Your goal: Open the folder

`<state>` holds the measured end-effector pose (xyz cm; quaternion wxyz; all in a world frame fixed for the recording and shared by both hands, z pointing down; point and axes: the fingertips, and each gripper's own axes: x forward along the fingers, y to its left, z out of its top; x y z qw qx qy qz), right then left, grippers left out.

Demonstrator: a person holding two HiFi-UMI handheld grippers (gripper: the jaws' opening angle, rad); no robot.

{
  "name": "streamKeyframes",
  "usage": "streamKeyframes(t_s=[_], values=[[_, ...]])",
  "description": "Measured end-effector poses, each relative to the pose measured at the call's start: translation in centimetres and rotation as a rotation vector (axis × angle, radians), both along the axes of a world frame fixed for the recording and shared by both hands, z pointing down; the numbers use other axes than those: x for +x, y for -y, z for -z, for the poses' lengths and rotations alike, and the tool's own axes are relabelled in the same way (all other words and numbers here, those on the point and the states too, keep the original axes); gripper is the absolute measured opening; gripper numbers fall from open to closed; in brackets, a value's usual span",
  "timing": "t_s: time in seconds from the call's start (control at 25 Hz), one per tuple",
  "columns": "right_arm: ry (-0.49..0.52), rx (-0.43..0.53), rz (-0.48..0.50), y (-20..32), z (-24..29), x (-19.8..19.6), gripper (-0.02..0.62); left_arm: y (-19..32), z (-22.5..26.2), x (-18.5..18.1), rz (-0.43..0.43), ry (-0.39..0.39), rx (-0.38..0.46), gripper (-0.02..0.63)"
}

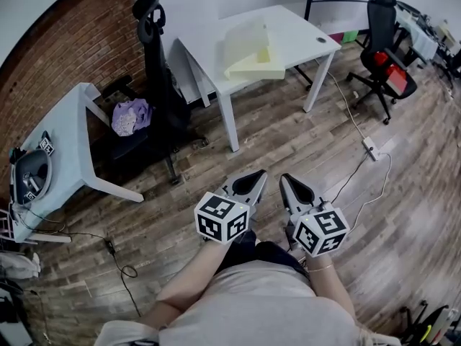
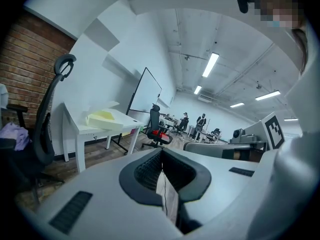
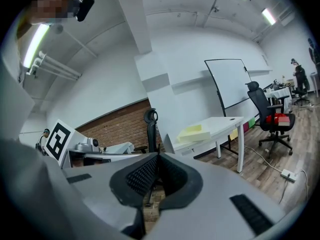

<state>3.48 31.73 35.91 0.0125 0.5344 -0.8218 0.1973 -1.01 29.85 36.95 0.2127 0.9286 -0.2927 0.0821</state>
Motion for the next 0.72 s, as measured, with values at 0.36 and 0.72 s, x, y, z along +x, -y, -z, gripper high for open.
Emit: streamKeyframes(t_s=[0.36,0.72], values=[[0.005,-0.006,-0.024,8.0,-1.2,1.9,0.023,7.8,-0.9,1.8,-0.018,-0.002,0.002,0.017],[-0.009,-0.013,-0.062,19.6,-1.1,3.6,0.023,19.0,-0.5,3.0,-0.052,-0.008,-0.011,0.017]])
